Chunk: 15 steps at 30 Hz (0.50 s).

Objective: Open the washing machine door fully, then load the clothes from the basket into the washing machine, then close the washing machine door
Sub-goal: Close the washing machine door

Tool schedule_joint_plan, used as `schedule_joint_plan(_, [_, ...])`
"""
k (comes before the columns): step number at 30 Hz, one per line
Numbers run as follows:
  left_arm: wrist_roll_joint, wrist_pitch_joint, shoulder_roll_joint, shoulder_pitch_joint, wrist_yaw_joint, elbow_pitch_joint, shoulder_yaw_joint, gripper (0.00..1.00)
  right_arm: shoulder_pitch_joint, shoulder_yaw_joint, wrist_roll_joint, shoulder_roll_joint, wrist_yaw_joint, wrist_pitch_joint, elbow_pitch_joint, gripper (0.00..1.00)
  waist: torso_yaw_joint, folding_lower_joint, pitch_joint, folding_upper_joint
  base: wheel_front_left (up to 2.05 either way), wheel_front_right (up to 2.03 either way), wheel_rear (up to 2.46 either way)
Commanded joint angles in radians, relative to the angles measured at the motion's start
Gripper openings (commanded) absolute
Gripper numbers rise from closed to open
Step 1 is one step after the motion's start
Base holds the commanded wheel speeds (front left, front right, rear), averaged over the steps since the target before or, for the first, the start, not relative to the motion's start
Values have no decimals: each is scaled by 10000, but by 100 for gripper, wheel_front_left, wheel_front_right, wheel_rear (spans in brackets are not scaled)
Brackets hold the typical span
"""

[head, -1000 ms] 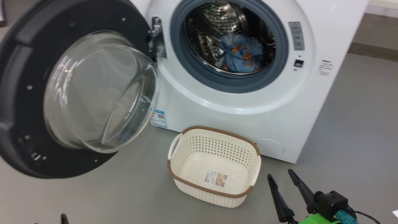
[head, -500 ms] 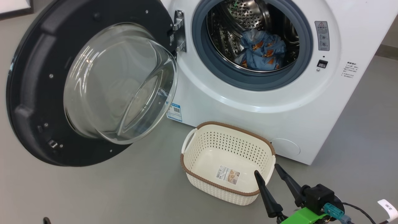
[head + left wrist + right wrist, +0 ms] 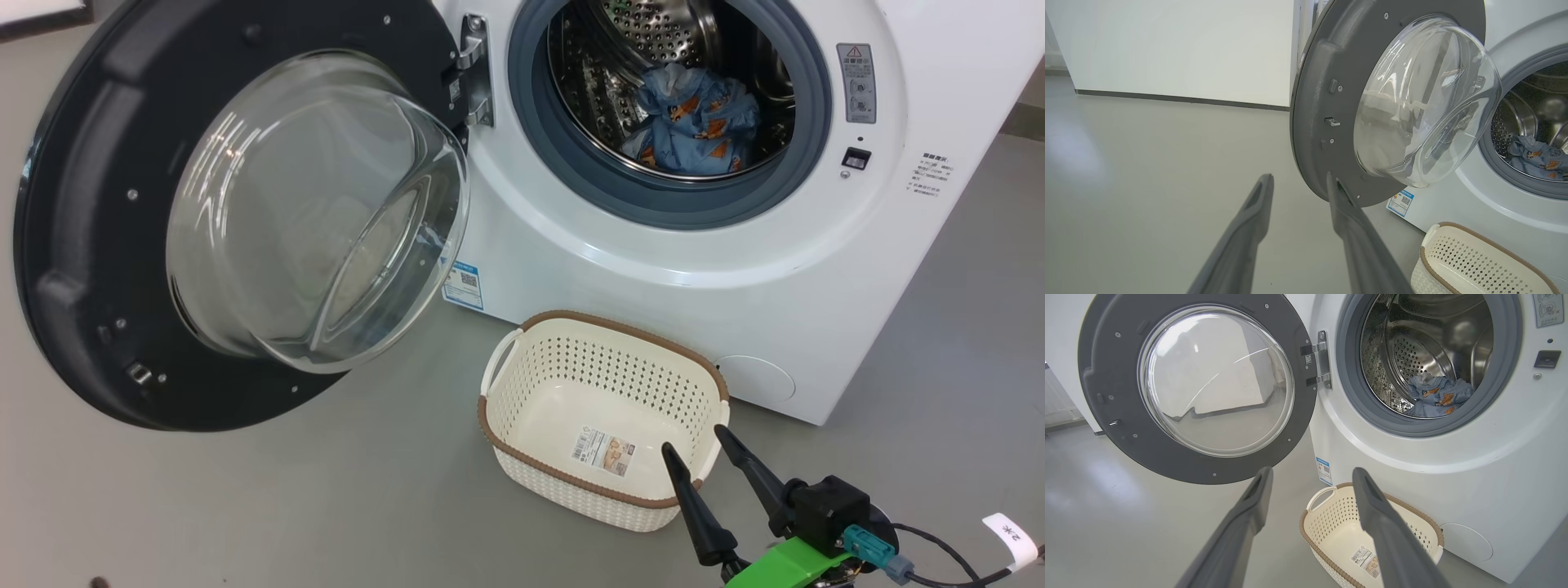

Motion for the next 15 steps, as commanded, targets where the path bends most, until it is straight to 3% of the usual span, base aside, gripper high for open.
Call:
schedule_joint_plan(1, [-46, -93, 30, -113, -32, -237, 293, 0, -381, 198, -138, 11, 16, -48, -225, 100, -2, 0, 11, 0, 0, 0, 0])
schedule_joint_plan(9, [-741, -93, 30, -365, -438, -50, 608, 0, -284, 87, -120, 11, 16, -48, -251, 100, -30, 0, 21, 0, 0, 0, 0])
schedule_joint_plan(15, [-1486, -93, 30, -976, -1344, 115, 1621, 0, -161, -75, -85, 11, 16, -48, -330, 100, -76, 0, 35, 0, 0, 0, 0])
